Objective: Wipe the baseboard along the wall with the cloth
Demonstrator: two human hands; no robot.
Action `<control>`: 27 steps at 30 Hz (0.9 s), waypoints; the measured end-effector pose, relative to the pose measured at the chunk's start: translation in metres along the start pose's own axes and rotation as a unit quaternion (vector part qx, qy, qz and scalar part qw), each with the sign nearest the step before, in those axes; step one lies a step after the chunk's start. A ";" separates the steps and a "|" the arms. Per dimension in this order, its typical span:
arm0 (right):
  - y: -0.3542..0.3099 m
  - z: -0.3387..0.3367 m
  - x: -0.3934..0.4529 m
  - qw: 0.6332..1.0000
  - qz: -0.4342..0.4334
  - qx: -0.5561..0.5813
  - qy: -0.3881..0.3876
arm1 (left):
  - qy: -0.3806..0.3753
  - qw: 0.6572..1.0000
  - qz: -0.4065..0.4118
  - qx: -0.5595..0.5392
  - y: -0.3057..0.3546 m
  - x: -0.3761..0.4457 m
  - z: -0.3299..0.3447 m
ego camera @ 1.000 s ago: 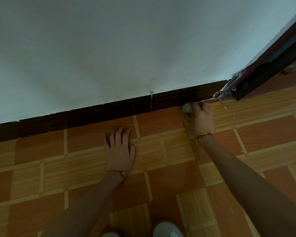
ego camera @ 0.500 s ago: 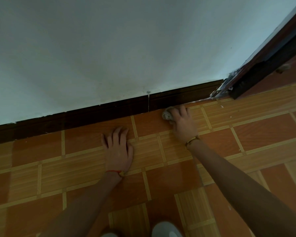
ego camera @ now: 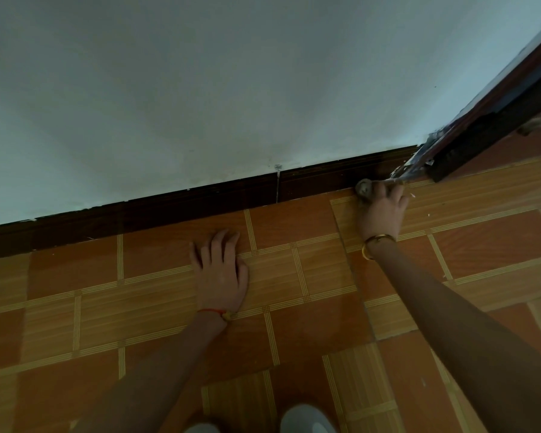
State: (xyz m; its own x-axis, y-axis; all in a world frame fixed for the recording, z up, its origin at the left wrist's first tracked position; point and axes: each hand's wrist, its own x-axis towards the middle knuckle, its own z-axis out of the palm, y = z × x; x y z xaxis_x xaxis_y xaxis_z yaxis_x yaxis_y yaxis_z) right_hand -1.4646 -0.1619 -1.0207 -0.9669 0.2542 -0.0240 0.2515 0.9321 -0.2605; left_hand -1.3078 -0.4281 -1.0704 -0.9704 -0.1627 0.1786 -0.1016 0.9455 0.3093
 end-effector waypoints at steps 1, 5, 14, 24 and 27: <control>-0.005 0.002 -0.008 0.999 -0.031 0.008 0.003 | 0.001 1.000 0.000 -0.001 0.001 0.000 0.000; -0.031 0.013 -0.042 0.987 -0.155 0.038 0.012 | 0.001 1.000 0.002 -0.002 0.001 0.000 -0.001; -0.007 0.012 -0.025 0.991 -0.118 0.052 0.026 | 0.002 1.000 0.005 -0.010 -0.001 0.000 0.000; -0.065 0.026 -0.055 0.988 -0.131 0.079 -0.003 | 0.012 1.000 0.009 -0.007 -0.002 0.000 0.002; -0.082 0.033 -0.071 0.976 -0.201 0.077 -0.014 | 0.011 1.000 0.008 -0.005 -0.002 0.000 0.003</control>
State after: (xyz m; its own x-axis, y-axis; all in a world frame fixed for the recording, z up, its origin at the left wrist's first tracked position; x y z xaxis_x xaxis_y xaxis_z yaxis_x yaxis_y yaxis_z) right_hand -1.4182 -0.2654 -1.0296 -0.9874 -0.1340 0.0847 -0.1568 0.9043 -0.3971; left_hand -1.3085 -0.4295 -1.0736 -0.9669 -0.1530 0.2041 -0.0831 0.9454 0.3151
